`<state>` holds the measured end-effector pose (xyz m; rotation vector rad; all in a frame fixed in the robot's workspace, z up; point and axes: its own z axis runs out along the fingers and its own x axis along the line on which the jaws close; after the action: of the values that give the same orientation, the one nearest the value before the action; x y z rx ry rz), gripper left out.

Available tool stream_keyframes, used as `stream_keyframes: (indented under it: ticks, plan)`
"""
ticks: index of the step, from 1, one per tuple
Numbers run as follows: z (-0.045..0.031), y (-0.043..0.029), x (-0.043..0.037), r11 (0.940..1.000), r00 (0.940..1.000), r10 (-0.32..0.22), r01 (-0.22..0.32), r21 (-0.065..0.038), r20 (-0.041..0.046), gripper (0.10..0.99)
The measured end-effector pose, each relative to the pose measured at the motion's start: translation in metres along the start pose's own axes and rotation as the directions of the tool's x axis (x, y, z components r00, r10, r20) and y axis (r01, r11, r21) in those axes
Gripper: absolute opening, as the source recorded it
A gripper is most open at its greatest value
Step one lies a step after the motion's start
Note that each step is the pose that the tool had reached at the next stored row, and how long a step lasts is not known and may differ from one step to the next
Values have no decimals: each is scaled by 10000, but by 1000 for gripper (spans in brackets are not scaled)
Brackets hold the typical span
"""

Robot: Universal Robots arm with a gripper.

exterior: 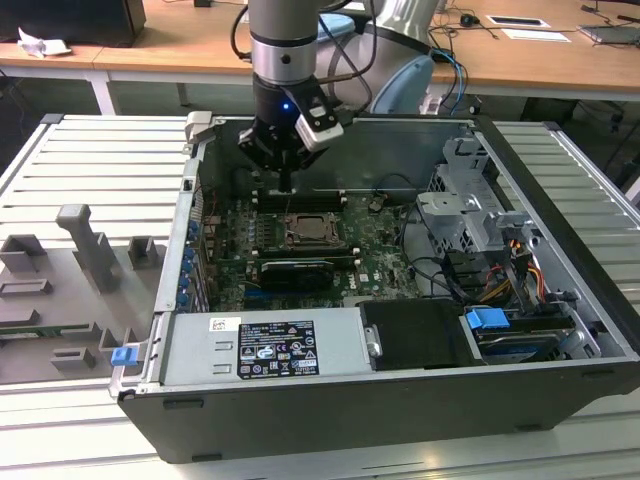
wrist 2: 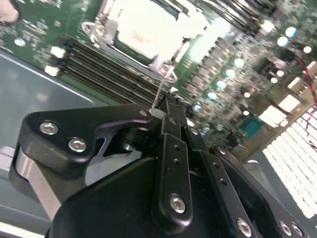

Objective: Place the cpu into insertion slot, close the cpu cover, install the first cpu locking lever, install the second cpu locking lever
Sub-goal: 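Install the first cpu locking lever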

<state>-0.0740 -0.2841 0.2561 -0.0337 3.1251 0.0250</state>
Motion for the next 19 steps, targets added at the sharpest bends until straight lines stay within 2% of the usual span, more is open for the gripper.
stream_keyframes:
  ticks: [5, 6, 9, 13, 19]
  plan:
    - [34, -1, -173, 10000, 10000, 0, 0, -19, -3, 106]
    - [39, -2, -184, 10000, 10000, 0, 0, -70, -6, 106]
    - [66, -2, -201, 9990, 10000, 8, -7, -449, 6, 106]
    - [201, -5, -245, 9990, 10000, -36, 37, -448, 4, 106]
    - [268, 4, -308, 9989, 9999, -125, 125, -450, 2, 106]
